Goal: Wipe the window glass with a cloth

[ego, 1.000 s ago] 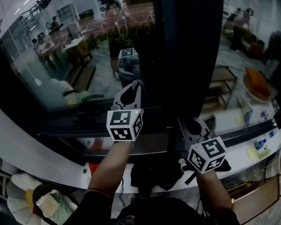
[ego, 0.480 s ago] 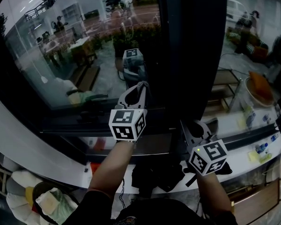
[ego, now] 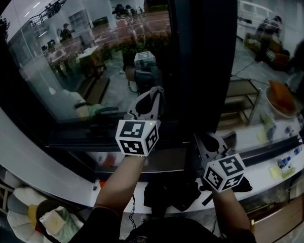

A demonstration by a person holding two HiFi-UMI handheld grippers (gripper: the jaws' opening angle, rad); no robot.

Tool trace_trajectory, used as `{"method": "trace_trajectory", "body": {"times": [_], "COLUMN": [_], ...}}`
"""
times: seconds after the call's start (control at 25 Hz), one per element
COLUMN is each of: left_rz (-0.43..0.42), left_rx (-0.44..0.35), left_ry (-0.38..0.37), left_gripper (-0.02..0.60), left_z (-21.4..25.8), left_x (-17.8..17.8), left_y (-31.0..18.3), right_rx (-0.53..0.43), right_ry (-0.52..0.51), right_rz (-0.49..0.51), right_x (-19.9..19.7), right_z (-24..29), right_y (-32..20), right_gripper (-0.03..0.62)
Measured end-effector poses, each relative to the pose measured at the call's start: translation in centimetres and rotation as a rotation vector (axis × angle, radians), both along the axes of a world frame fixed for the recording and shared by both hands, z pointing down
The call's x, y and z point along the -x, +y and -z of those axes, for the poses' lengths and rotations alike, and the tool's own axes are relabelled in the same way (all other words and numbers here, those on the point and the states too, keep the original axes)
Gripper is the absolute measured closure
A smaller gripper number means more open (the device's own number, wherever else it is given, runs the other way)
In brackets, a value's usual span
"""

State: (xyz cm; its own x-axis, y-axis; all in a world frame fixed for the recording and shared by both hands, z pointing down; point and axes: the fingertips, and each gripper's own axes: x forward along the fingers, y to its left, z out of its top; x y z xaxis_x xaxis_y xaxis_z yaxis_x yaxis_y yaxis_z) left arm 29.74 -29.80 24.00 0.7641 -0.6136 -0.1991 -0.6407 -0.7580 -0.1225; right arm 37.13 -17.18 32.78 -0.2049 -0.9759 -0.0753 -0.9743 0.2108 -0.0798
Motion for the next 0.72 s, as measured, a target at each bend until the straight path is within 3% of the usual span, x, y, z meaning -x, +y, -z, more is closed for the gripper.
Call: {"method": "trace_trajectory", "body": {"times": [0.44,0.72], "left_rz": [-0.025,-0.011], "left_rx": [0.000,0.017], "left_ry": [0.019,0.054], "left_gripper": [0.546,0.546], "left_z": [4.4,6.0], "left_x": [0.8,5.7], "left_y": [-0.4,-3.1], "right_rx": [-0.057,-0.071], "right_ry": [0.040,0.099], "right_rz": [0.055,0.091], "right_x": [3.3,9.7], "right_z": [4.5,7.8], "right_y": [-1.3,-5.3], "right_gripper": [0.568,0.568]}}
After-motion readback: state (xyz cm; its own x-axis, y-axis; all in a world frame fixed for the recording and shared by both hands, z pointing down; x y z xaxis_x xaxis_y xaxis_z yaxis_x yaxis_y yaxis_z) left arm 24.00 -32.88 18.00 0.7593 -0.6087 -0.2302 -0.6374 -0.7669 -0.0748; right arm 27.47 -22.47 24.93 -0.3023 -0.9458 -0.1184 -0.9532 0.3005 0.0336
